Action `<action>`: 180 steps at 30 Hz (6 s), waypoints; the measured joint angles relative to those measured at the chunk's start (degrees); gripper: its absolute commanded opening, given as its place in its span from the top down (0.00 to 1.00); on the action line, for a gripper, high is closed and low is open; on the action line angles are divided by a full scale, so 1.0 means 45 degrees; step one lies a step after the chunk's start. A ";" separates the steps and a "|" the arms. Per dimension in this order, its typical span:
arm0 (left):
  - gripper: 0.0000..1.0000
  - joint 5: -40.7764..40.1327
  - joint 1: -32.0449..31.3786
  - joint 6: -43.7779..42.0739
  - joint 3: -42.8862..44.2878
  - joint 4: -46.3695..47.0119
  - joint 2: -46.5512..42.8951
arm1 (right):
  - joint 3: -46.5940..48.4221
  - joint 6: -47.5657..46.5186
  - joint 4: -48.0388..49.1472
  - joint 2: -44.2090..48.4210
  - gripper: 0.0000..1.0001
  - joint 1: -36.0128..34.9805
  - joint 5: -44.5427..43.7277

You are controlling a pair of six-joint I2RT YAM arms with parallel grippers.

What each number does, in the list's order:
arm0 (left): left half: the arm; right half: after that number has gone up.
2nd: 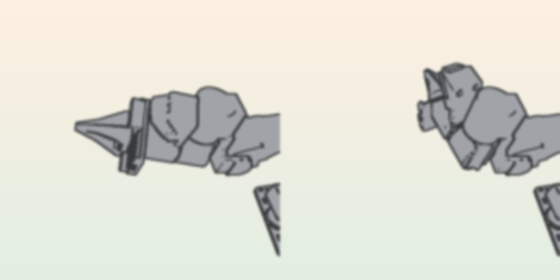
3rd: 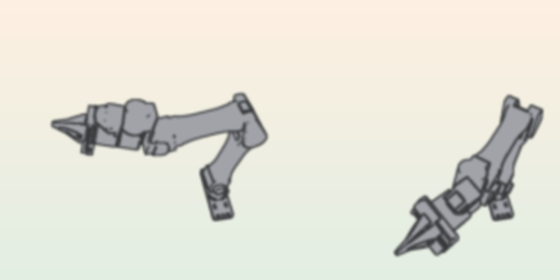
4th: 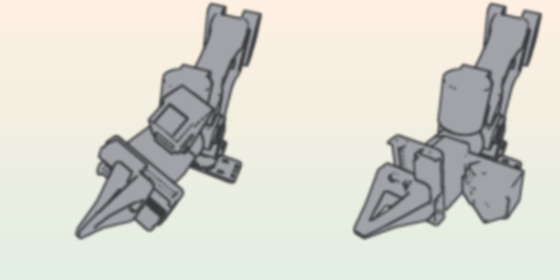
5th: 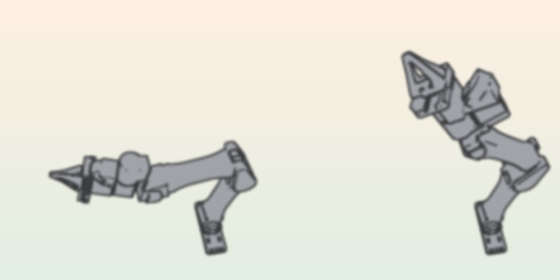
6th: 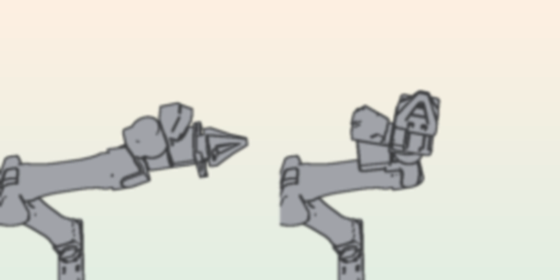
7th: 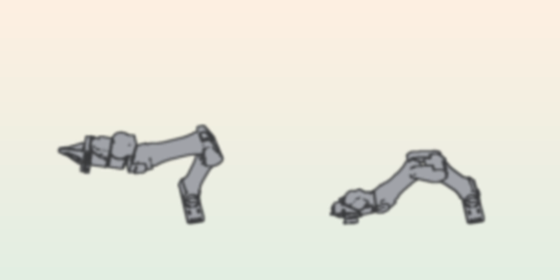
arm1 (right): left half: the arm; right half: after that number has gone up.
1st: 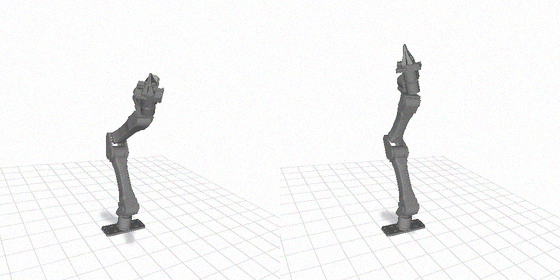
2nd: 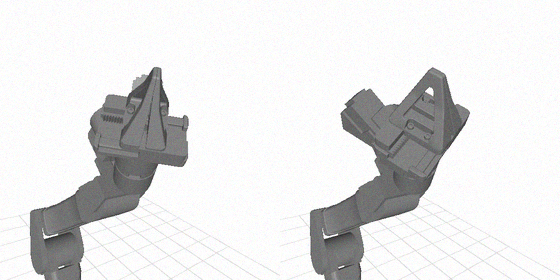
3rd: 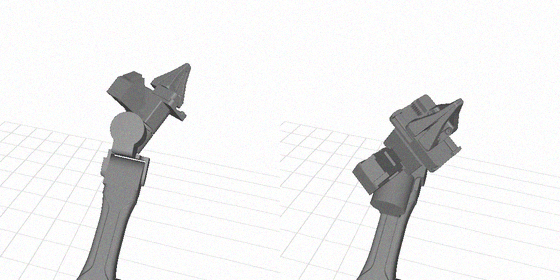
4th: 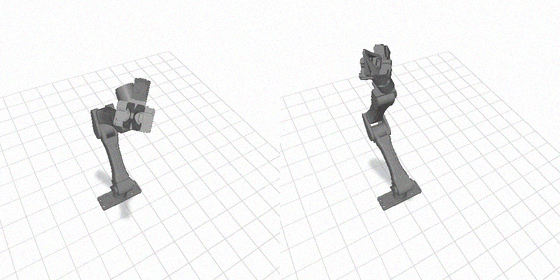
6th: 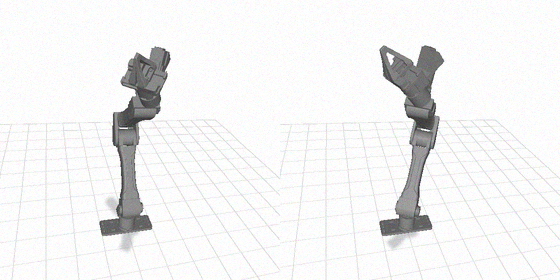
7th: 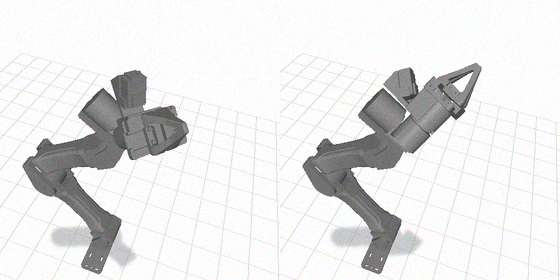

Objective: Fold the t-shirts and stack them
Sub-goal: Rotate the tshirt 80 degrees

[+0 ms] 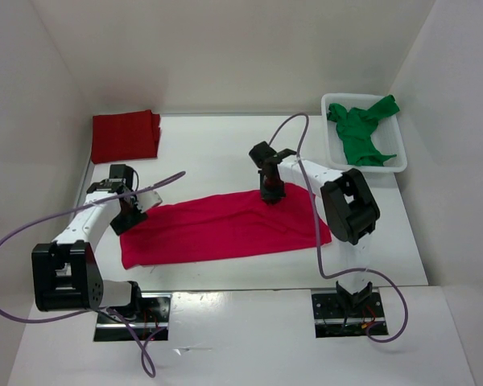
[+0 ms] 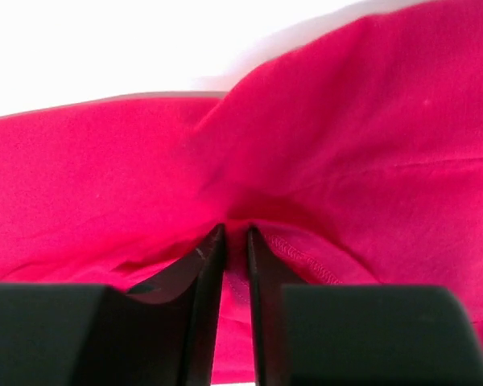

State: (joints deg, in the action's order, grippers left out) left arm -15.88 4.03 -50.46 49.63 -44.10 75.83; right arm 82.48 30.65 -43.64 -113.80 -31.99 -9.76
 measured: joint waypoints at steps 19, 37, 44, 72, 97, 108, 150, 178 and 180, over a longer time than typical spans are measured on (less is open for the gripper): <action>0.32 0.1156 0.0000 0.2424 0.0670 0.0345 0.2011 | -0.2875 0.1642 -0.0204 0.3298 0.73 -0.2317 0.1200; 0.29 0.1175 0.0015 0.2657 0.1088 0.1166 0.2021 | -0.3444 0.3385 -0.0792 0.6747 0.46 -0.2749 0.2356; 0.28 0.1729 0.0015 0.2953 0.2987 0.1996 0.3079 | -0.7456 0.4784 -0.0835 1.0992 0.37 0.3536 0.0554; 0.50 0.1734 0.1054 0.2909 0.0568 0.4527 0.3988 | -0.8811 0.6698 0.1253 0.6455 0.98 0.5552 0.1705; 0.19 0.0831 0.3823 0.2594 0.1039 0.0845 0.2871 | 0.3789 0.2288 0.2239 -0.3259 1.00 0.3060 -0.1195; 0.19 0.0816 0.3439 0.2968 0.1846 0.0466 0.3813 | 1.4984 0.0345 -0.0267 -0.9612 0.72 0.3968 -0.1287; 0.04 0.4299 0.2171 0.5921 0.0277 0.1025 -0.6057 | -0.1073 0.8825 0.2030 0.1316 0.43 -0.9952 -0.1579; 0.04 0.4507 0.2176 0.5076 -0.0374 0.0826 -0.6538 | -0.0175 1.2036 0.3060 -0.0631 0.36 -0.9442 -0.2064; 0.04 0.4517 0.2181 0.4945 -0.0374 0.0835 -0.6494 | 0.0136 1.2036 0.3089 -0.0899 0.41 -0.9238 -0.2069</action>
State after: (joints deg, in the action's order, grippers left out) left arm 4.45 13.85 -28.21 47.94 -40.34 46.61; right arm 83.09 84.82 -29.74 -117.84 -73.56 -19.07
